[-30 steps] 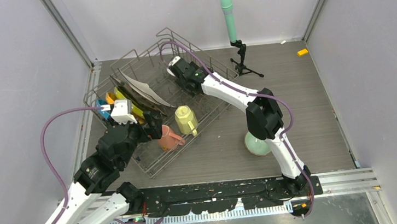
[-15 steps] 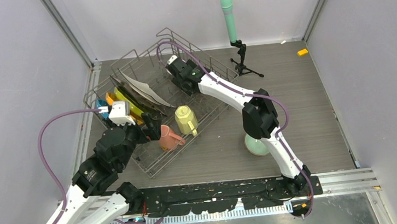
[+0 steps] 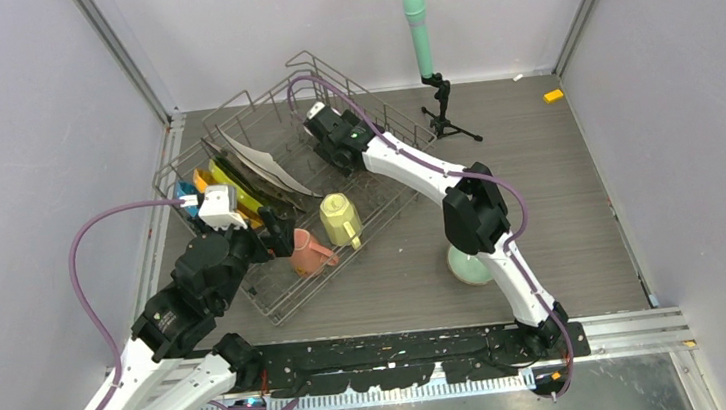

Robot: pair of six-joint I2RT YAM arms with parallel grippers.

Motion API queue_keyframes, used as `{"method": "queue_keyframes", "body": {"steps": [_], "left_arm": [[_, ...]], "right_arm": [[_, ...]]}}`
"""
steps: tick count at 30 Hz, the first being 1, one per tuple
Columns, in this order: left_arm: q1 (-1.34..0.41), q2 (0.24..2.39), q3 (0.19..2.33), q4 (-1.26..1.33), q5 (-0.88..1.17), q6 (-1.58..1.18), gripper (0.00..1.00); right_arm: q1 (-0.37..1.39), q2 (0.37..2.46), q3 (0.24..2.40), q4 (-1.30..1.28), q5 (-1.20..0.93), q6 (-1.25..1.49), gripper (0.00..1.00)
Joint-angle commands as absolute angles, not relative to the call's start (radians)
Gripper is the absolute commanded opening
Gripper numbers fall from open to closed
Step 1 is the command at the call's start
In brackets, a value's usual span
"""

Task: Load the mixed dishes into the dish rack
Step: Insert the bowl into the dish rack.

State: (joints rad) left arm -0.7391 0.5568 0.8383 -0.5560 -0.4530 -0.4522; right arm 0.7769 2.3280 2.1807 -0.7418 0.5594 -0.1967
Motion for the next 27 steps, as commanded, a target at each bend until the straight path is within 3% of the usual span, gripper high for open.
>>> {"method": "queue_keyframes", "body": {"steps": [1,21,27], "left_arm": [[-0.736,0.564,0.839,-0.529,-0.454,-0.446,1.00],[-0.736,0.570,0.843,-0.535,-0.435,-0.448,1.00],[-0.736,0.577,0.848,-0.534,-0.428,-0.449,1.00]], "right_arm": [[0.781,2.253,2.166,-0.723,0.542,-0.148,0.76],[0.781,2.137,2.078,-0.669,0.475,-0.058,0.76],[0.781,2.076,1.993,-0.593,0.422,-0.004,0.71]]}}
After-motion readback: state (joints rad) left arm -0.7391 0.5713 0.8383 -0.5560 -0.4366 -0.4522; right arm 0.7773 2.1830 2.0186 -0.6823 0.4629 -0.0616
